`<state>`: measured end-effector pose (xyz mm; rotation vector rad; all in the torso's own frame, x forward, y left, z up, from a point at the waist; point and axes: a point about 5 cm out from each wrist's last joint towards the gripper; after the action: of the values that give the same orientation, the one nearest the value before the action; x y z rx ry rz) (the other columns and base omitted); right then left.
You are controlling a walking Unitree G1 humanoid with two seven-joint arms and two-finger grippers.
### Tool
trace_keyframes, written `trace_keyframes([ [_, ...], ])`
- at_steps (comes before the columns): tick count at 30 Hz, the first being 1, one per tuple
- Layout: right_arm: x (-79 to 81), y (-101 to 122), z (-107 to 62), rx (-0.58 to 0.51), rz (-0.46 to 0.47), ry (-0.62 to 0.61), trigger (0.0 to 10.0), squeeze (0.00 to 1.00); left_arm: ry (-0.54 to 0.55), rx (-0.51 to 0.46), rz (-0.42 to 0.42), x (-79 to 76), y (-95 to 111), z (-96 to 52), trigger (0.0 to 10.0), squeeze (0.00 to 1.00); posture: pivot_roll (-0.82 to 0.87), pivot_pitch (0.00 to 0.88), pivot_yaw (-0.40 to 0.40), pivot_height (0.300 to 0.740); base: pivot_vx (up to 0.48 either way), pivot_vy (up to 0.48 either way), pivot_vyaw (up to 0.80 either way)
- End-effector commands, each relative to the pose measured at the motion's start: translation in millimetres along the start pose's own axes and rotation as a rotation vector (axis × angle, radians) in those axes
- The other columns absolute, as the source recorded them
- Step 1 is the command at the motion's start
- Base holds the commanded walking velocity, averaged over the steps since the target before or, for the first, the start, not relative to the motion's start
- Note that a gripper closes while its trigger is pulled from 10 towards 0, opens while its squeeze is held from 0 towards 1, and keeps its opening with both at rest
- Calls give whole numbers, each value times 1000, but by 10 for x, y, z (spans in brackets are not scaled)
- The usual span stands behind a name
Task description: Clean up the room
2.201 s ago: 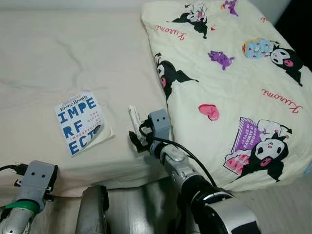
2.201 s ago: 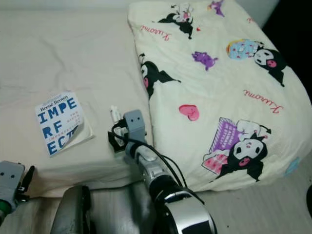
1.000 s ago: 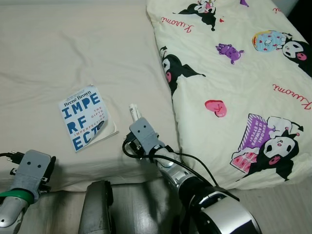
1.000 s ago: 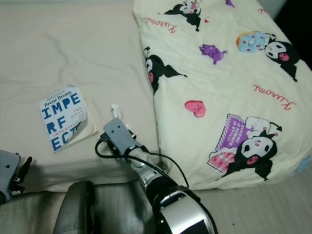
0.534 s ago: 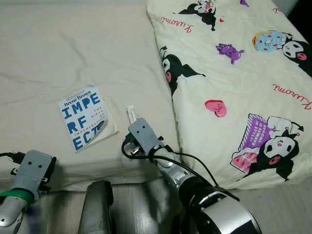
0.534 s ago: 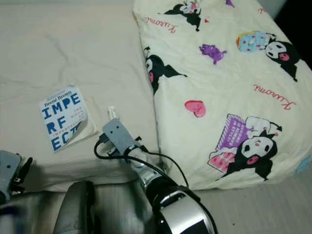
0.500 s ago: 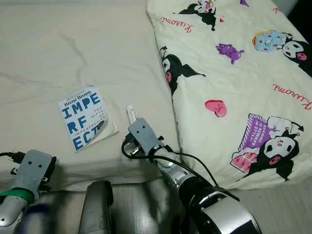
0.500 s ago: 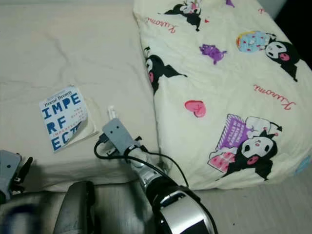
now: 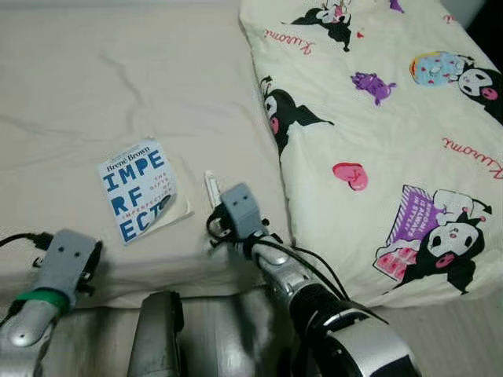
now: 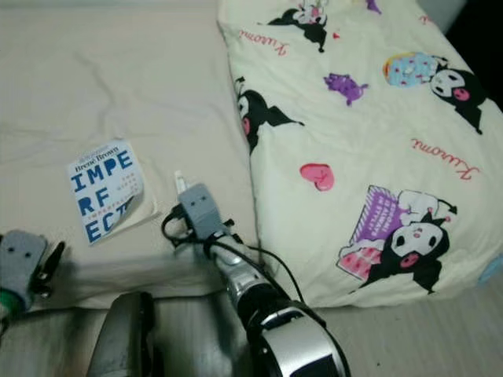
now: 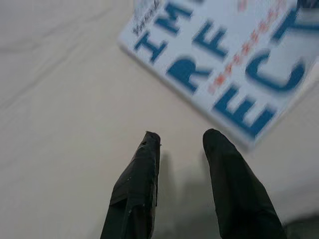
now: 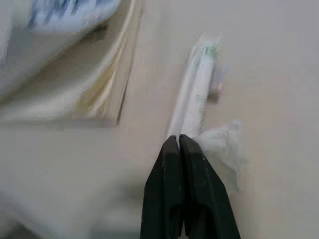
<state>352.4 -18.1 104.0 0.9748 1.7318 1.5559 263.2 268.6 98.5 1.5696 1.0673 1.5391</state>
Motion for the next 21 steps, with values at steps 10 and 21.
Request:
trace_keyframes([
  [10,-218,22,-191,-247,267,-31,0,0,1,-15,-133,-327,85,194,10000,0,124,34,46,558,0,0,0],
  [21,-511,-154,-544,-316,241,-109,0,0,-90,-76,-175,-736,351,374,10000,0,64,0,67,558,0,0,0],
])
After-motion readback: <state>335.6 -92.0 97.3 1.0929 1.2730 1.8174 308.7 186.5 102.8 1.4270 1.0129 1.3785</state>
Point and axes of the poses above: a point about 5 cm out from each wrist's last joint towards the gripper, its own z axis pointing out of the wrist towards the gripper, its own y axis along the axis of the wrist's last joint, x = y × z, and after that the axes turned 2 degrees about z, right-handed
